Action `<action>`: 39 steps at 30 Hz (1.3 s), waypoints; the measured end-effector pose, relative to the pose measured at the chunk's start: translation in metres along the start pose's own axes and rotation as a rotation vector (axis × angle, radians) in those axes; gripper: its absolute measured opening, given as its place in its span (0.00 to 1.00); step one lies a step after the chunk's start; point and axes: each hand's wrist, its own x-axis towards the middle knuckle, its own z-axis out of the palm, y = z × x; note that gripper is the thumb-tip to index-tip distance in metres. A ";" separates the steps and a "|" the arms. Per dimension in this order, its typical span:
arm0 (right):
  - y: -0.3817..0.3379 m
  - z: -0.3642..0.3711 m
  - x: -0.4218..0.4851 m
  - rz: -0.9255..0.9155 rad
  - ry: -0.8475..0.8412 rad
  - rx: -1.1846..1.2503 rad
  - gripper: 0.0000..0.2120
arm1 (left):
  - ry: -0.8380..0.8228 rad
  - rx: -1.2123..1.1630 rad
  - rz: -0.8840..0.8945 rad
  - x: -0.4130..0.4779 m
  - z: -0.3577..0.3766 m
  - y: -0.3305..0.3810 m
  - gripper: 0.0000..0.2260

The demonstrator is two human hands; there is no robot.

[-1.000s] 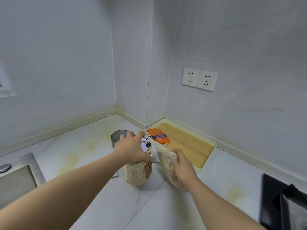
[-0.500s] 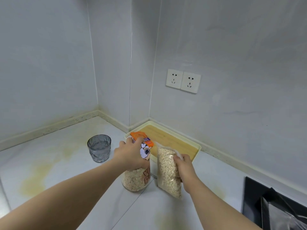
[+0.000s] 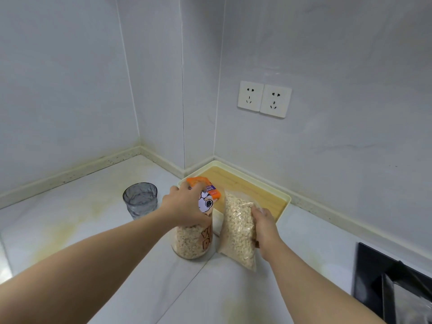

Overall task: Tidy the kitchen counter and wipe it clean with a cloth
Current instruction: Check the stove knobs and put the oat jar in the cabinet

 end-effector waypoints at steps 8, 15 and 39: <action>0.005 0.015 0.003 -0.025 0.027 -0.018 0.09 | -0.015 0.054 0.020 -0.005 0.000 -0.009 0.36; 0.006 0.017 0.005 0.019 -0.005 0.012 0.07 | 0.039 0.031 0.005 0.007 0.006 -0.003 0.35; 0.005 0.018 -0.001 0.042 0.137 -0.363 0.30 | 0.064 0.174 0.011 -0.002 0.011 0.003 0.32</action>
